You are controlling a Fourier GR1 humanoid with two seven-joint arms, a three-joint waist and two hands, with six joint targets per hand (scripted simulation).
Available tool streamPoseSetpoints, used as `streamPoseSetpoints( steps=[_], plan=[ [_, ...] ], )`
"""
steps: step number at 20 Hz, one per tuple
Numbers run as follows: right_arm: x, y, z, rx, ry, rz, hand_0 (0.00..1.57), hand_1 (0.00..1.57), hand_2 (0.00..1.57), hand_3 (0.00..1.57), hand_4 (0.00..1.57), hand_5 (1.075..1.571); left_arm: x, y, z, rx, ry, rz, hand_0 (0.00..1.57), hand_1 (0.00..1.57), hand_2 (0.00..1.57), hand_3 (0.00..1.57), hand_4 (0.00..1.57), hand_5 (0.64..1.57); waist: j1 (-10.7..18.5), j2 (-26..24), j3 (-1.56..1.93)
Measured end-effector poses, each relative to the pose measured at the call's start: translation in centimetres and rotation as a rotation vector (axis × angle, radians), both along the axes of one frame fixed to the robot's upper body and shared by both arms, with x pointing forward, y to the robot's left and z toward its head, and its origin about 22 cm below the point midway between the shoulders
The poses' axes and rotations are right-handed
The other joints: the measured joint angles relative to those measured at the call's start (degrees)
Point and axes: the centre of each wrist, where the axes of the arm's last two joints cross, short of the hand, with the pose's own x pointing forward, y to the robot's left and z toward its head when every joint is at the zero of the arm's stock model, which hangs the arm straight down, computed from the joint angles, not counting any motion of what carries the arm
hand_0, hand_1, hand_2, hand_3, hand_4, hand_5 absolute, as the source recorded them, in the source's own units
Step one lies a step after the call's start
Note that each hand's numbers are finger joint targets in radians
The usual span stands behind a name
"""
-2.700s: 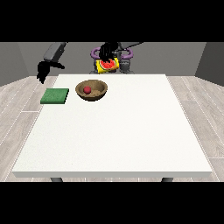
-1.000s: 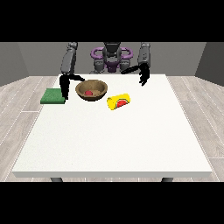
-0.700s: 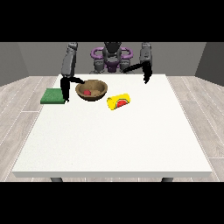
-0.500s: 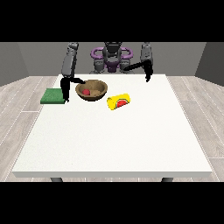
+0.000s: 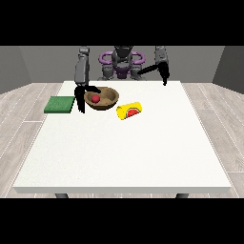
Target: Pick the cup and pour the ball into the bowl, then pick the bowl and place it on the pad
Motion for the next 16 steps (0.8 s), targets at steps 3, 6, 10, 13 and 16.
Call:
streamPoseSetpoints(
  steps=[3,6,10,13,16],
  plan=[
    [0.4,2.5,-0.3,0.013,0.032,0.03,0.0,0.0,0.0,0.0,0.37,1.547,-0.2,1.4,-1.2,-0.012,0.027,0.024,0.0,0.0,0.0,0.0,0.0,1.564,-1.3,-1.2,0.34],
    [0.2,3.4,-0.9,0.024,0.045,0.021,0.64,0.64,0.3,0.0,0.56,1.571,-0.2,2.0,-0.8,-0.01,0.024,0.016,0.0,0.0,0.0,0.0,0.0,1.566,-0.7,-0.8,0.41],
    [-0.1,1.6,-1.0,-0.085,0.085,-0.036,1.57,1.57,1.57,1.57,1.05,1.551,-0.2,1.9,-0.1,-0.011,-0.003,0.005,0.0,0.0,0.0,0.0,0.0,1.568,0.3,-0.4,-0.47],
    [0.1,1.1,-0.7,-0.147,0.141,-0.06,1.57,1.57,1.57,1.57,1.03,1.551,-0.2,2.4,-0.2,-0.013,0.001,0.007,0.0,0.0,0.0,0.0,0.0,1.569,0.7,-1.0,-0.56],
    [0.3,1.3,-0.5,-0.193,0.21,-0.069,1.57,1.57,1.57,1.57,1.02,1.555,-0.2,3.4,-0.5,-0.025,0.022,0.021,0.0,0.0,0.0,0.0,0.0,1.57,0.4,-2.3,-0.29]
  ],
)
